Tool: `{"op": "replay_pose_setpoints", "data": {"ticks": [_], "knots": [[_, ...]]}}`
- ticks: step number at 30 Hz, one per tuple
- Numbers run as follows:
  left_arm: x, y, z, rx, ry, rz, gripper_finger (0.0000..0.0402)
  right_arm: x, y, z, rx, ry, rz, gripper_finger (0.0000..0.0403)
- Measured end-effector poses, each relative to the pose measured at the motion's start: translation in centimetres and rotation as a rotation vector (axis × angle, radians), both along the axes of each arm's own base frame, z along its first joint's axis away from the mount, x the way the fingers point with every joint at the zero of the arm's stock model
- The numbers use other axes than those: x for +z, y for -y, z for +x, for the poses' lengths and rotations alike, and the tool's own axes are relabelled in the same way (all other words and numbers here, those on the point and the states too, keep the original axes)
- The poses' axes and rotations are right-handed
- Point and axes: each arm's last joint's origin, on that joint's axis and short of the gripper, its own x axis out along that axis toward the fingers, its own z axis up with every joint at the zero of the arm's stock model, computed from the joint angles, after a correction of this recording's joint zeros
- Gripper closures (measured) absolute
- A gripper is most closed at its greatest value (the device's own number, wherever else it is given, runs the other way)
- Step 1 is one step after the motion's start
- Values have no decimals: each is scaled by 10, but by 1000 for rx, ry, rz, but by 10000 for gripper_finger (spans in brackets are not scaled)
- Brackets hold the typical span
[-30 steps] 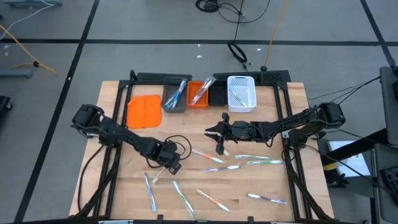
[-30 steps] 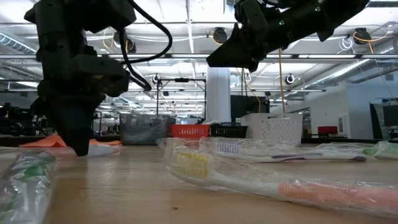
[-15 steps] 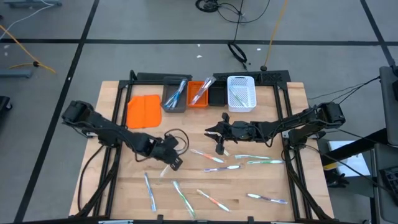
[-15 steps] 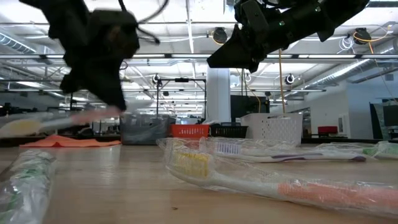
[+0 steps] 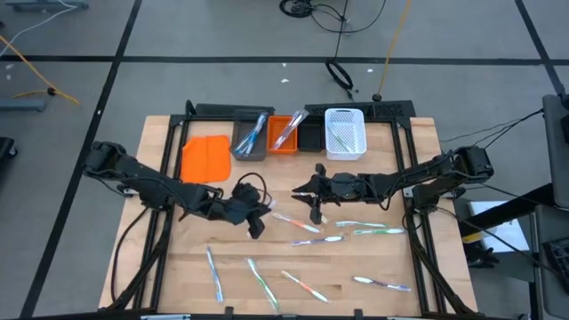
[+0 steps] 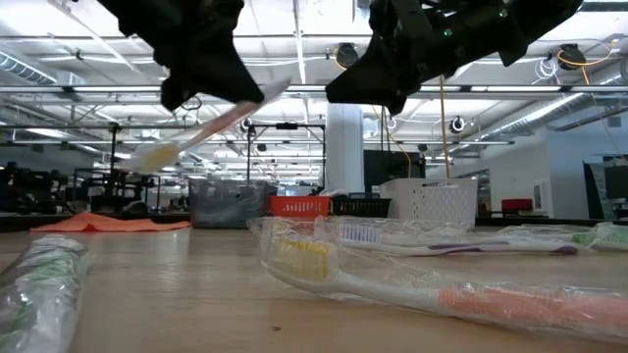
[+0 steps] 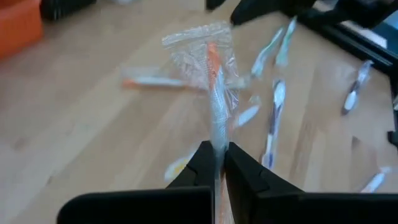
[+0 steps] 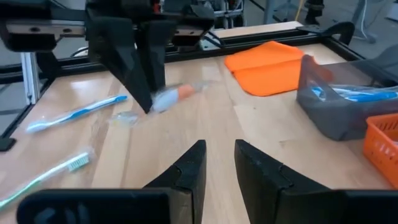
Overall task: Pick & Place Toothbrushes
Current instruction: Put the orange toothbrush into the black bin
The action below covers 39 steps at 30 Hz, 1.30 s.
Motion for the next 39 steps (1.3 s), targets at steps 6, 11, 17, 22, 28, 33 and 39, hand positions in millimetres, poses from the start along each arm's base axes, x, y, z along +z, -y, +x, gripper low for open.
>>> {"op": "replay_pose_setpoints", "data": {"ticks": [6,11,17,22,28,33,39], "knots": [[9,-6,8,-17,95,85,389,1,0,0,-1,8,26,326],[11,-10,10,-25,107,134,397,6,-2,2,67,59,49,299],[14,-10,12,-26,133,189,389,8,-2,2,72,86,28,244],[17,-10,13,-53,157,234,393,13,-2,4,72,143,30,211],[25,-9,17,-87,224,301,396,18,-2,4,73,188,32,195],[31,-11,19,-95,272,344,389,23,-2,5,73,239,37,198],[31,-14,20,-76,268,370,395,26,-2,5,73,276,37,201]]}}
